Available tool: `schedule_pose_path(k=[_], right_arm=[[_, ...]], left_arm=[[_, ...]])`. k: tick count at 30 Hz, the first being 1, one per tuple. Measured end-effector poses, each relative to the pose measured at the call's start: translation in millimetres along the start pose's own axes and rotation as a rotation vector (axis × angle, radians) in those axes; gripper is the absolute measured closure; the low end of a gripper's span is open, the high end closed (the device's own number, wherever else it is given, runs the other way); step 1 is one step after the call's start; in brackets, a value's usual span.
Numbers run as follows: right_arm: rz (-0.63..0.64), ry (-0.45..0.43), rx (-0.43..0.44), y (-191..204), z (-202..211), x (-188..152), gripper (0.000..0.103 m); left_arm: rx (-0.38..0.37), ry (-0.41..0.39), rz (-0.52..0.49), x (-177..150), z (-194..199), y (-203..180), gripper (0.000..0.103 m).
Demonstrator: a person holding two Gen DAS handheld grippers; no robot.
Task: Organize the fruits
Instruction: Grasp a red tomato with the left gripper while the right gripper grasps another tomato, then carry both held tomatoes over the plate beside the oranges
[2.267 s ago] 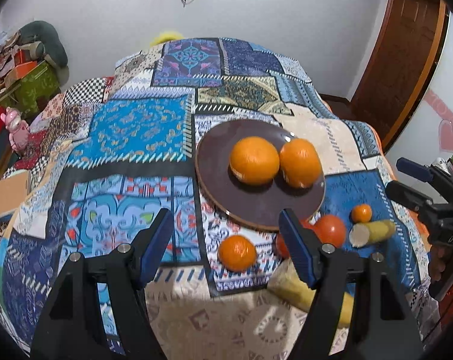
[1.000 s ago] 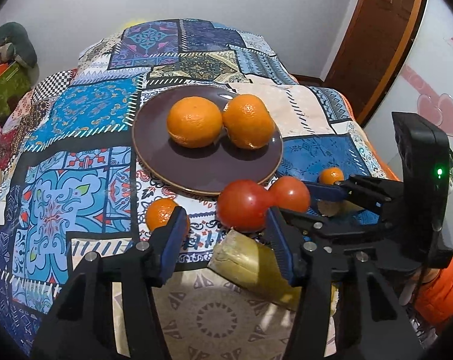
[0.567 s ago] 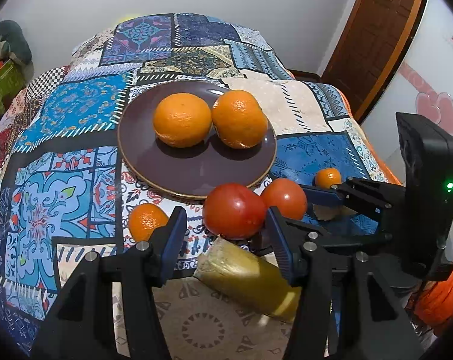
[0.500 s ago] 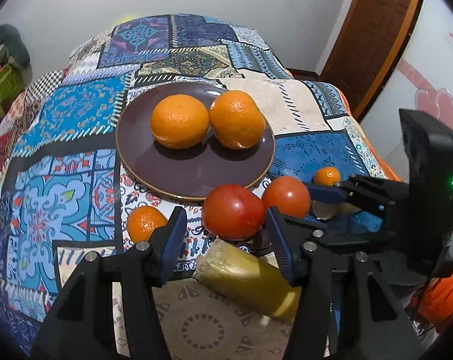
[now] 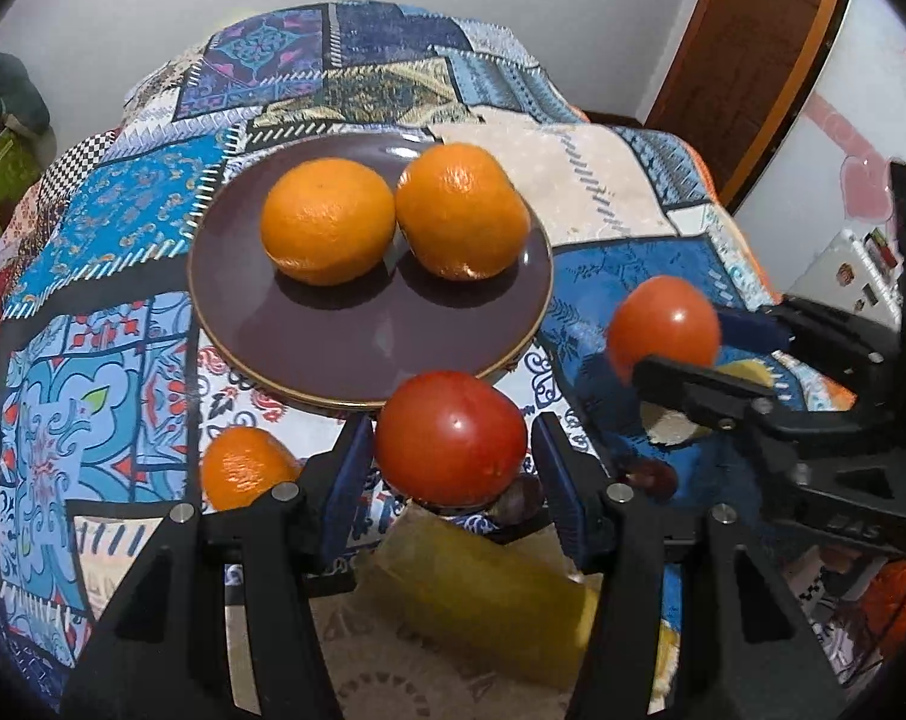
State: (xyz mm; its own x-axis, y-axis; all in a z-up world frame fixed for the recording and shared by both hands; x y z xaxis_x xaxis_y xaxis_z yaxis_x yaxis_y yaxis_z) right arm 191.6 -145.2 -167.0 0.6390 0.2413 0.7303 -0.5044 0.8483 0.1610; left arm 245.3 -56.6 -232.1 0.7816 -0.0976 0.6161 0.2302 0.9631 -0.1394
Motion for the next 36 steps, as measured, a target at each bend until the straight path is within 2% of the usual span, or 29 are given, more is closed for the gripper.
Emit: schedule_pose_path(k=[6, 15, 20, 27, 36], right_arm=[[-0.011, -0.003, 0.006, -3.3, -0.5, 0.2, 0.059], [-0.016, 0.003, 0.008, -2.5, -3.7, -1.4, 0.059], [-0.011, 0.004, 0.010, -0.6, -5.2, 1.1, 0.059], [0.003, 0.003, 0.021, 8.7, -12.1, 7.4, 0.059], [0.028, 0.008, 0.059, 30.5, -31.3, 22.2, 0.059]], left_arm=[[0.011, 0.039, -0.007, -4.3, -15.8, -1.9, 0.048], [0.010, -0.014, -0.064, -3.5, -4.3, -11.6, 0.050], [0.012, -0.054, -0.063, 3.4, 11.1, -9.5, 0.050], [0.029, -0.103, 0.005, 19.7, 35.6, 19.4, 0.050], [0.070, -0.124, 0.076, 33.1, 45.3, 60.9, 0.050]])
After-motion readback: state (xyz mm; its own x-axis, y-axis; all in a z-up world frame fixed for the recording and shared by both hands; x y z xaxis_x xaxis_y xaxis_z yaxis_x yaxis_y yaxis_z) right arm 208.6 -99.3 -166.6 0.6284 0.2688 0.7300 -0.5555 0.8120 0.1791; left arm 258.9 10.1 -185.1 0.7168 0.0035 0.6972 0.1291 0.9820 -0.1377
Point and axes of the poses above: each gripper's, at about its wrist camera, not at the fingertips, and z roughly against the way its jaws point, y to its left, x to its top, the point moved 7 cm from there along -z, roughly the way its jaws point, and after that the axes turned 6 degrees about -y, right-handed, at the moved point
